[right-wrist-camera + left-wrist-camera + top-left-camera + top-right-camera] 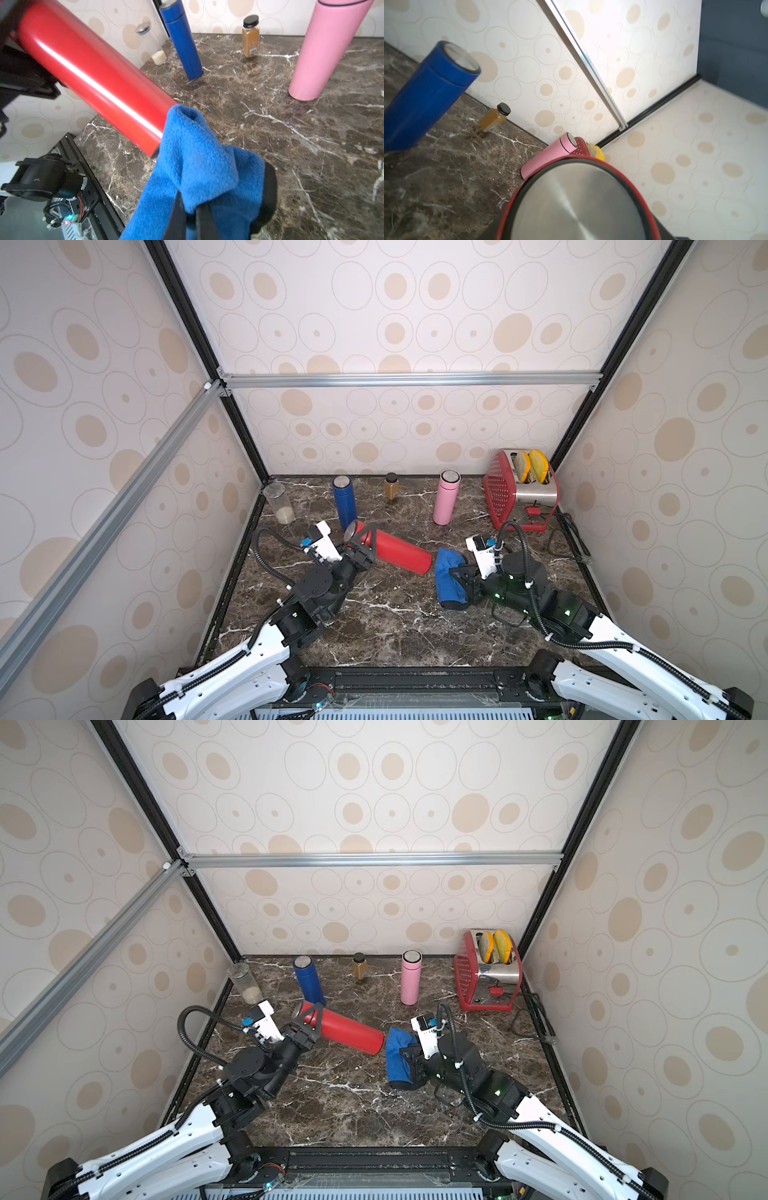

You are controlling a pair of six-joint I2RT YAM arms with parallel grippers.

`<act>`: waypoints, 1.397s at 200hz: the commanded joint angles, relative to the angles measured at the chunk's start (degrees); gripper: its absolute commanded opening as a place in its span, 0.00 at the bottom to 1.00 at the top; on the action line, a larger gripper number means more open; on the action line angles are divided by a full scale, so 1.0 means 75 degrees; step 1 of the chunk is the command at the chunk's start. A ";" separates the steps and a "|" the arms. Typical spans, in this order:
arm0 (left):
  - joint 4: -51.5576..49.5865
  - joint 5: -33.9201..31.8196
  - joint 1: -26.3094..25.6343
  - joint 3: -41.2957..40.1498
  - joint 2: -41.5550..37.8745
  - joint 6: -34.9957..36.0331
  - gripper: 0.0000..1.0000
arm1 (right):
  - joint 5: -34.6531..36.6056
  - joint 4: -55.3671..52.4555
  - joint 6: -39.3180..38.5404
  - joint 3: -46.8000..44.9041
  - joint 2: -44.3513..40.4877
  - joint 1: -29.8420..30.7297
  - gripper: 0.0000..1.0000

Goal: Wipe the surface of the thermos
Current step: Wipe the dirt from the surface of the thermos.

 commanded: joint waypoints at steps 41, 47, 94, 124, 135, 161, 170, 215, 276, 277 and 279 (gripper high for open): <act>0.0733 -0.0657 0.0205 -0.1148 -0.1285 -0.4342 0.00 | -0.1529 0.3073 -0.0324 0.0340 0.1075 -0.0064 0.00; 0.0865 -0.0734 0.0205 -0.1235 -0.1389 -0.4441 0.00 | -0.1632 0.3331 -0.0335 0.0341 0.1240 -0.0058 0.00; 0.1131 -0.0995 0.0294 -0.1588 -0.2263 -0.4899 0.00 | -0.2131 0.5391 0.0081 0.0109 0.2238 -0.0246 0.00; 0.0862 -0.1165 0.0341 -0.1551 -0.2807 -0.4676 0.00 | -0.2666 0.7041 0.0976 -0.0197 0.2882 -0.0607 0.00; 0.0884 -0.1228 0.0376 -0.1596 -0.2931 -0.4640 0.00 | -0.2839 0.7313 0.1121 -0.0159 0.3154 -0.0604 0.00; 0.0687 -0.1251 0.0452 -0.1623 -0.3058 -0.4637 0.00 | -0.3240 0.8645 0.1736 -0.0211 0.3844 -0.0585 0.00; 0.0679 -0.1256 0.0467 -0.1639 -0.3051 -0.4619 0.00 | -0.3311 0.8854 0.1799 -0.0165 0.3970 -0.0542 0.00; 0.0671 -0.1355 0.0501 -0.1769 -0.3113 -0.4460 0.00 | -0.3076 0.8130 0.1436 -0.0149 0.3313 -0.0385 0.00; 0.0663 -0.1548 0.0519 -0.1870 -0.3270 -0.4337 0.00 | -0.2823 0.6960 0.1102 -0.0337 0.2274 -0.0339 0.00; 0.0667 -0.1549 0.0516 -0.1875 -0.3270 -0.4337 0.00 | -0.2838 0.6972 0.1110 -0.0344 0.2278 -0.0345 0.00; 0.0670 -0.1541 0.0522 -0.1880 -0.3270 -0.4337 0.00 | -0.2850 0.6995 0.1130 -0.0354 0.2281 -0.0340 0.00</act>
